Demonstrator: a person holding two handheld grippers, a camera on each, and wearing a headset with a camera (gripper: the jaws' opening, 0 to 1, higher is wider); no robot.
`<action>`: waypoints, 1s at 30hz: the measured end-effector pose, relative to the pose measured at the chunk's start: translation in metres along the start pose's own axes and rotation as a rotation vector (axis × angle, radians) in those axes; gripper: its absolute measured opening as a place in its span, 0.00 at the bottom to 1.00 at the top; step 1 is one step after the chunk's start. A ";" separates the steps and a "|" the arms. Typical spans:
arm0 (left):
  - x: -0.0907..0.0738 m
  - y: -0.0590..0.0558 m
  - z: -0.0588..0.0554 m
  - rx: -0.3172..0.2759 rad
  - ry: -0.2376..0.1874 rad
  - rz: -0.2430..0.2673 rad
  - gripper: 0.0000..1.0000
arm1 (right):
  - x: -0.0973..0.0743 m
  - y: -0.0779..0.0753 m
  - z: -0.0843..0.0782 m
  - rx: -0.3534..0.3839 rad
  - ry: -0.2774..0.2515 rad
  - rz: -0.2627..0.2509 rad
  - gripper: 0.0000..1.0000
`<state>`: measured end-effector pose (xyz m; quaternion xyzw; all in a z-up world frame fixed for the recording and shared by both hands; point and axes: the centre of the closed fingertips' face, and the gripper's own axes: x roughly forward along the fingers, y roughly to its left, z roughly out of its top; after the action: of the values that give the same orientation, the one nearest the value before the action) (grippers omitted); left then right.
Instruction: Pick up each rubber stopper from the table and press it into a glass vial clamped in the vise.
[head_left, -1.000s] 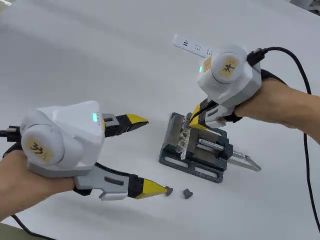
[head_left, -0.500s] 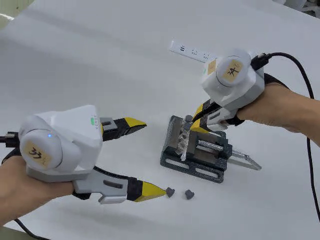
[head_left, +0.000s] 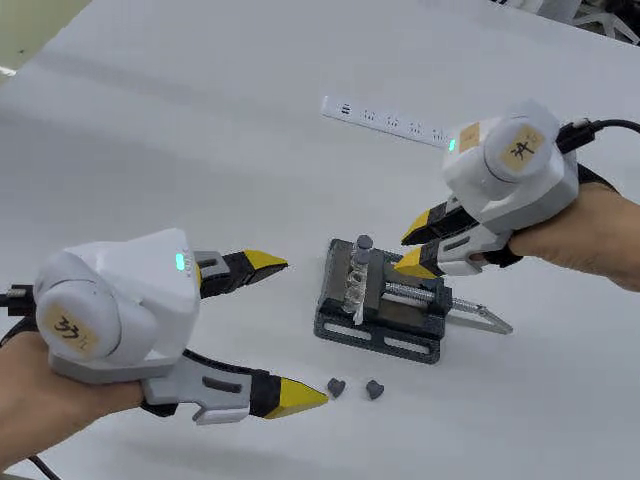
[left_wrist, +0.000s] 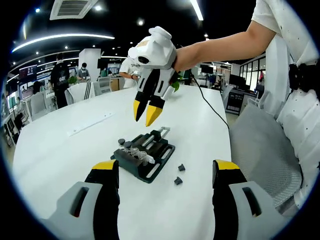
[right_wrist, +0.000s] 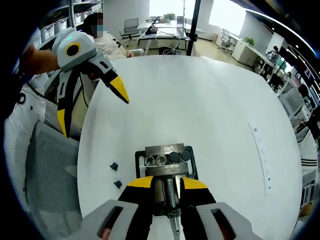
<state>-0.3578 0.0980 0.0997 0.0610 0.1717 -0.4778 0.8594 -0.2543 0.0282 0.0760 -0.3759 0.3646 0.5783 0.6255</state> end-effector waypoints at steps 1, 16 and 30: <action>0.000 -0.001 0.000 0.005 0.005 -0.002 0.75 | -0.004 0.001 -0.002 0.015 -0.016 -0.010 0.17; -0.004 -0.010 -0.016 0.104 0.123 -0.062 0.66 | -0.051 0.039 -0.045 0.182 -0.187 -0.104 0.29; 0.017 -0.019 -0.040 0.226 0.265 -0.146 0.52 | -0.070 0.087 -0.098 0.353 -0.327 -0.127 0.42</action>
<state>-0.3751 0.0844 0.0576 0.2069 0.2325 -0.5428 0.7801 -0.3482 -0.0864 0.0901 -0.1846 0.3295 0.5182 0.7673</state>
